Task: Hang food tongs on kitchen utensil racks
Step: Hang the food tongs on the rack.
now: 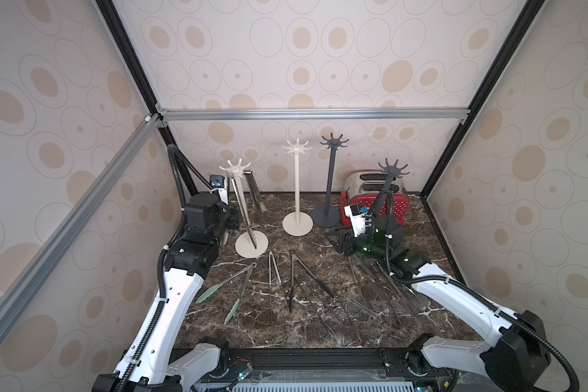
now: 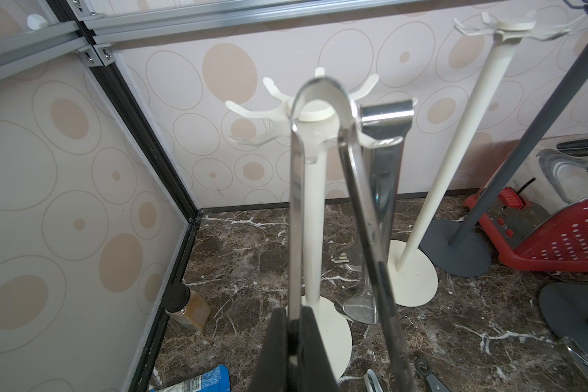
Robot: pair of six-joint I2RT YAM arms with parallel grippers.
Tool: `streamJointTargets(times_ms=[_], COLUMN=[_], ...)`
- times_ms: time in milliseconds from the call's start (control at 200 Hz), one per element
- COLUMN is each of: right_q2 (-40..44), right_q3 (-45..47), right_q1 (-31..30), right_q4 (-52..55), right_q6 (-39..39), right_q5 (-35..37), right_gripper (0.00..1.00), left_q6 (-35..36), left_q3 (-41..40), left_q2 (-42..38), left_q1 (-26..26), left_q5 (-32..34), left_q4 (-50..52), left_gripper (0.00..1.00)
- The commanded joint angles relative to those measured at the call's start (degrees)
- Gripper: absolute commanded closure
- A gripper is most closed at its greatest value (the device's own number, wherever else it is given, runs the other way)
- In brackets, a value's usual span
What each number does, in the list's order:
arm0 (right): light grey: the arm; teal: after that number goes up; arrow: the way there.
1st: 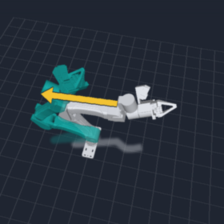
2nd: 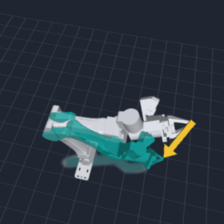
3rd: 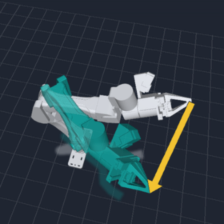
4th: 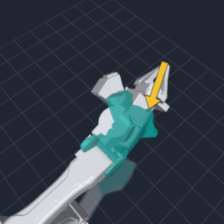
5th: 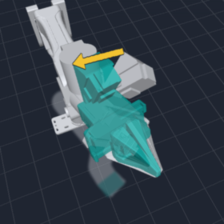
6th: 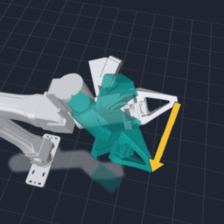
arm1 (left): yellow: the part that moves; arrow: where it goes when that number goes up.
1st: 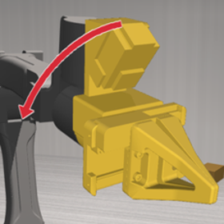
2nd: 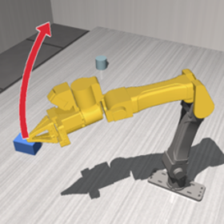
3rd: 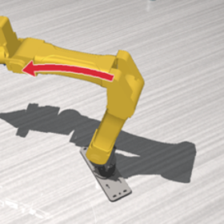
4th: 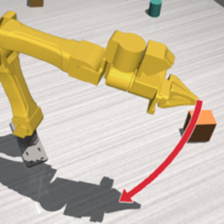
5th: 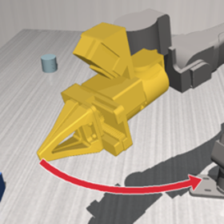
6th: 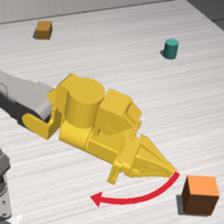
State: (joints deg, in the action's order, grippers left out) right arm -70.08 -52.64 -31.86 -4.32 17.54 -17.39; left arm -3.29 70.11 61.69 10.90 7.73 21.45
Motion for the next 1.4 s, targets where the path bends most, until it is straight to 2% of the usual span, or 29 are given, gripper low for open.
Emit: streamJointTargets(times_ms=[0,461,881,1397], right_q2=[-0.5,-1.3,-1.2,-0.7], right_q3=[0.5,0.5,0.5,0.5], right_q1=[0.5,0.4,0.4,0.5], right_q4=[-1.0,-1.7,-1.3,-1.1], right_q6=[0.1,0.6,0.3,0.3], right_q5=[-0.6,-0.8,-0.6,-0.5], right_gripper=[0.44,0.44,0.44,0.44], left_q6=[1.5,2.2,1.3,-0.1], left_q3=[-0.5,-0.9,-4.6,-11.1], left_q2=[0.2,-0.2,1.4,-1.0], left_q1=[-0.3,-0.4,-0.4,-0.4], left_q5=[0.7,1.6,0.7,1.0], left_q4=[-1.7,-1.5,-5.3,-7.0], left_gripper=[1.0,1.0,1.0,1.0])
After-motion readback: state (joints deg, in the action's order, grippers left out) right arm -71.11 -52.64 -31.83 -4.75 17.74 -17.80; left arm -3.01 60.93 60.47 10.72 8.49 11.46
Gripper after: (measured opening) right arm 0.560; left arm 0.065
